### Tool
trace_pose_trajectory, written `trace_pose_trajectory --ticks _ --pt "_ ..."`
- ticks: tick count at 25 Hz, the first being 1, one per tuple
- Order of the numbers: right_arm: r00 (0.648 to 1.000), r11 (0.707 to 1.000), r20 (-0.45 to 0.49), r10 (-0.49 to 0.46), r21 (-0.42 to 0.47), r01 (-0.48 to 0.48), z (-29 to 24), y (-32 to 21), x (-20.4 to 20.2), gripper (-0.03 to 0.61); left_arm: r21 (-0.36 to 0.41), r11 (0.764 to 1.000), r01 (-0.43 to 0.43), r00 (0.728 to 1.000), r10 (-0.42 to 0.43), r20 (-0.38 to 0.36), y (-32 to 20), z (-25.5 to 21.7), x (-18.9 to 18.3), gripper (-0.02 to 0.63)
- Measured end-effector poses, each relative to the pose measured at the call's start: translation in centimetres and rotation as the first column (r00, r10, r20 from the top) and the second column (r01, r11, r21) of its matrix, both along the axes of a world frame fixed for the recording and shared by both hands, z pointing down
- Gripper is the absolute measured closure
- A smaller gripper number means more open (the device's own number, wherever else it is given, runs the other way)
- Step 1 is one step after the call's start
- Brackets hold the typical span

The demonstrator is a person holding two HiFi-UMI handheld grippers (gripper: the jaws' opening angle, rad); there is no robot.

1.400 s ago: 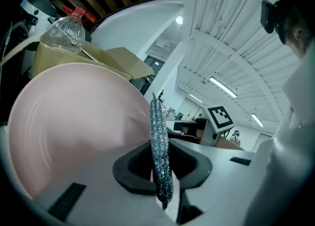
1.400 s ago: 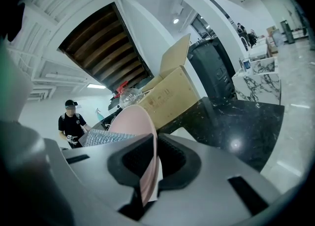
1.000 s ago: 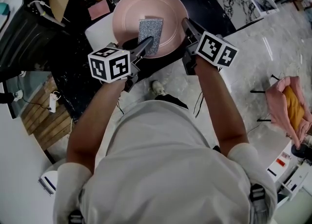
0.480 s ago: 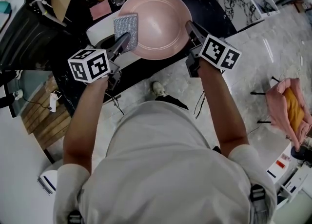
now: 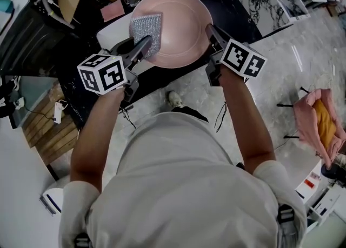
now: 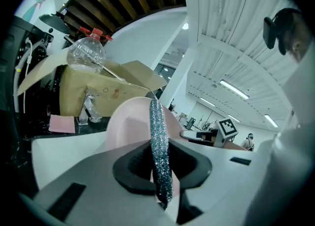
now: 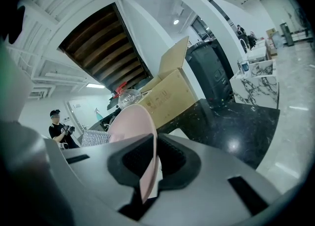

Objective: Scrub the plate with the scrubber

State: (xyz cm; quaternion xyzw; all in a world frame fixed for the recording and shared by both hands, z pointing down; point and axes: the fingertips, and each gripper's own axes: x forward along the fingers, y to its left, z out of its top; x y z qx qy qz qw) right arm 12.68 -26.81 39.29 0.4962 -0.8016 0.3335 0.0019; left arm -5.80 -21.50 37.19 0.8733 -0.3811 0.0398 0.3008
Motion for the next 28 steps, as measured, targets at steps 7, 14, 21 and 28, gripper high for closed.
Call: trace_pose_trajectory --ticks 7,14,21,28 --pt "1.0 1.0 0.003 -0.016 0.009 0.016 -0.5 -0.2 -1.2 0.549 -0.011 0.993 -0.117 0.992 0.117 -0.041 1.6 0.1 7.0 0.551" --pt "1.0 0.999 -0.014 -0.026 0.019 0.026 -0.5 -0.3 -1.9 0.548 -0.086 0.989 -0.121 0.987 0.111 -0.119 2.0 1.7 8.6 0.552" --pt "1.0 1.0 0.0 -0.012 0.018 0.012 -0.3 -0.2 -1.0 0.549 -0.202 0.977 -0.069 0.982 0.031 -0.187 1.9 3.5 5.3 0.552" --pt "1.0 1.0 -0.005 -0.014 0.015 0.014 -0.2 -0.3 -1.2 0.548 -0.177 0.983 -0.037 0.994 0.018 -0.108 1.8 4.0 2.3 0.551"
